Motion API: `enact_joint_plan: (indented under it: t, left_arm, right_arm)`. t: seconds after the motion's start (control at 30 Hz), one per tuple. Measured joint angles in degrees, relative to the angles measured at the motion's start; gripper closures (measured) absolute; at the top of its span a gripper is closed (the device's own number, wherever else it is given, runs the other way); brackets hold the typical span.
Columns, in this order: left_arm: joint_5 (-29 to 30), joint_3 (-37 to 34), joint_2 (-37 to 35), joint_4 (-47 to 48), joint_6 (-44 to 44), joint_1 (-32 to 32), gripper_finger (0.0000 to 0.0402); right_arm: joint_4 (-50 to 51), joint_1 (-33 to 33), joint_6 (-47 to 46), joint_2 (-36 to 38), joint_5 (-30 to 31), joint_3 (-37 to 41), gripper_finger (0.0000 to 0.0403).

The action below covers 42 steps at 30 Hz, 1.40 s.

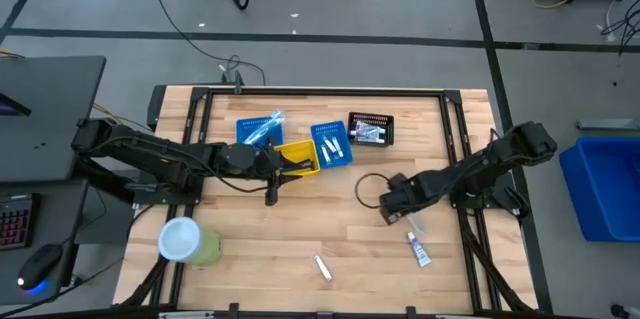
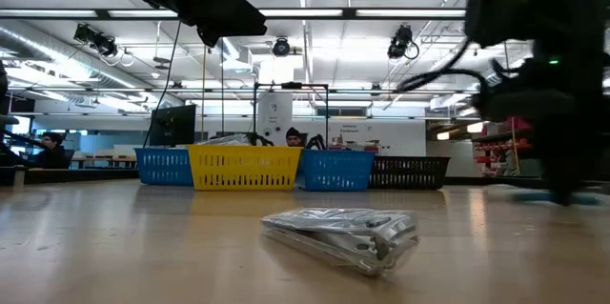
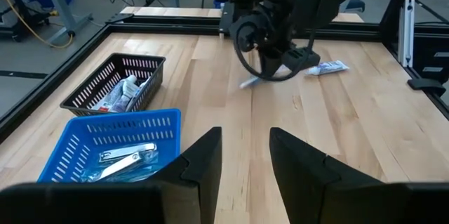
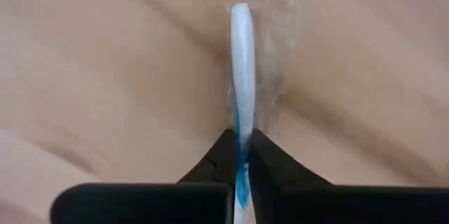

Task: Pick & Place Travel size toiletries
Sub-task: Put the blue toothbrush into the left blue bin

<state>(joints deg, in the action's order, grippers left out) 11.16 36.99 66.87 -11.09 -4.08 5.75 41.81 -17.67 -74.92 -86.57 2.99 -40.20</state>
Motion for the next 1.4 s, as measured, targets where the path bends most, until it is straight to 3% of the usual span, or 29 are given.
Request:
enact_joint_plan:
  t: [0.23, 0.4, 0.47, 0.53, 0.63, 0.77, 0.97, 1.2, 1.4]
  left_arm:
    - [0.2, 0.0, 0.0, -1.1, 0.6, 0.0, 0.0274]
    - [0.2, 0.1, 0.3, -4.4, -1.2, 0.0, 0.0274]
    - [-0.5, 0.0, 1.1, -5.5, -1.8, 0.0, 0.0274]
    - [-2.0, 0.1, 2.9, -8.1, -1.9, 0.0, 0.0274]
    - [-5.6, 0.1, 6.8, -12.0, -0.7, 0.0, 0.0274]
    - [-7.0, 0.0, 11.6, -20.1, -1.4, 0.0, 0.027]
    - [-5.6, 0.0, 16.3, -32.4, 4.5, 0.0, 0.0237]
    - [-5.3, 0.0, 16.7, -33.9, 2.2, -0.7, 0.0194]
    - [-0.6, 0.0, 16.7, -32.9, 0.0, -0.7, 0.0197]
  right_arm:
    - [-6.5, 0.1, 16.6, 0.7, 19.4, -10.1, 0.0385]
    - [-26.5, 0.8, 36.9, 1.4, 32.9, -14.5, 0.0383]
    - [-37.7, 1.5, 46.8, 1.6, 33.0, -14.6, 0.0381]
    - [-49.1, 2.4, 57.3, 1.7, 29.0, -14.6, 0.0381]
    - [-58.6, 3.4, 67.4, 1.8, 22.6, -14.7, 0.0382]
    - [-56.7, 4.1, 69.2, 1.8, 21.0, -14.6, 0.0383]
    - [-55.3, 4.7, 69.3, 1.7, 21.0, -14.6, 0.0383]
    - [-56.2, 5.9, 69.4, 1.7, 20.9, -14.6, 0.038]
    - [-55.1, 6.8, 69.4, 1.7, 23.7, -14.6, 0.0379]
